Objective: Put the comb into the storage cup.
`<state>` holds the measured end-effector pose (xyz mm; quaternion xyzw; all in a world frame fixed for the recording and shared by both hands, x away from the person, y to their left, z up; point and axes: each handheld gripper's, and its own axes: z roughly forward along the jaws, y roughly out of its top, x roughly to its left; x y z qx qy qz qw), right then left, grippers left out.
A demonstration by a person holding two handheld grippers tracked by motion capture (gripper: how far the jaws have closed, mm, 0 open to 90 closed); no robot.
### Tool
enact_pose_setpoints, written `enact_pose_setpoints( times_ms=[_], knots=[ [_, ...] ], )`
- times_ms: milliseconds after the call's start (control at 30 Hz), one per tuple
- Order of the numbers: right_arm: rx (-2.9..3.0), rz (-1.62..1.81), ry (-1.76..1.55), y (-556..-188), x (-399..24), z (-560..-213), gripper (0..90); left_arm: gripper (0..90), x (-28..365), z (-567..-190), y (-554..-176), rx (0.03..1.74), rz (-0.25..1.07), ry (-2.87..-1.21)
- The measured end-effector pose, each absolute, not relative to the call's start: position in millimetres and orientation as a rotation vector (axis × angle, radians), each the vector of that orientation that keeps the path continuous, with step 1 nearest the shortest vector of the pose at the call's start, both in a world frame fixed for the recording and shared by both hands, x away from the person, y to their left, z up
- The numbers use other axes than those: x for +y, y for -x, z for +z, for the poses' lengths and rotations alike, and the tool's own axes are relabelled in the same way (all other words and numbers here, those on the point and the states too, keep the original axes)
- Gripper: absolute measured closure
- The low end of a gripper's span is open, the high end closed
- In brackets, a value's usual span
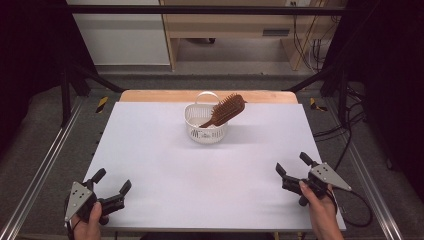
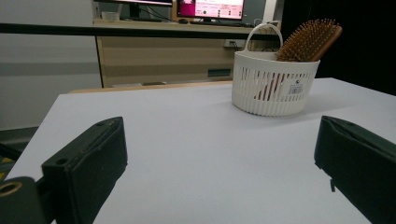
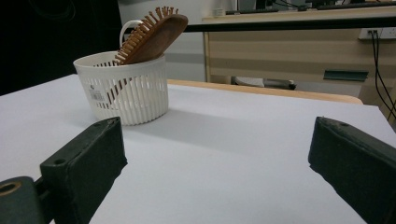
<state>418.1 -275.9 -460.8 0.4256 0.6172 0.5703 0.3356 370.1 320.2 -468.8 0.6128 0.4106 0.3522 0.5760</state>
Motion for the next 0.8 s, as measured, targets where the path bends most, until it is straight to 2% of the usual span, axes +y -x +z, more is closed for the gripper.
enact_pose_setpoints(
  times_ms=[800],
  knots=[
    [1.666,1.495,-1.046,-411.8,-263.0,-471.6,4.2,2.8,317.6,-469.0,-370.0,0.960,0.817,-1.441]
  ],
)
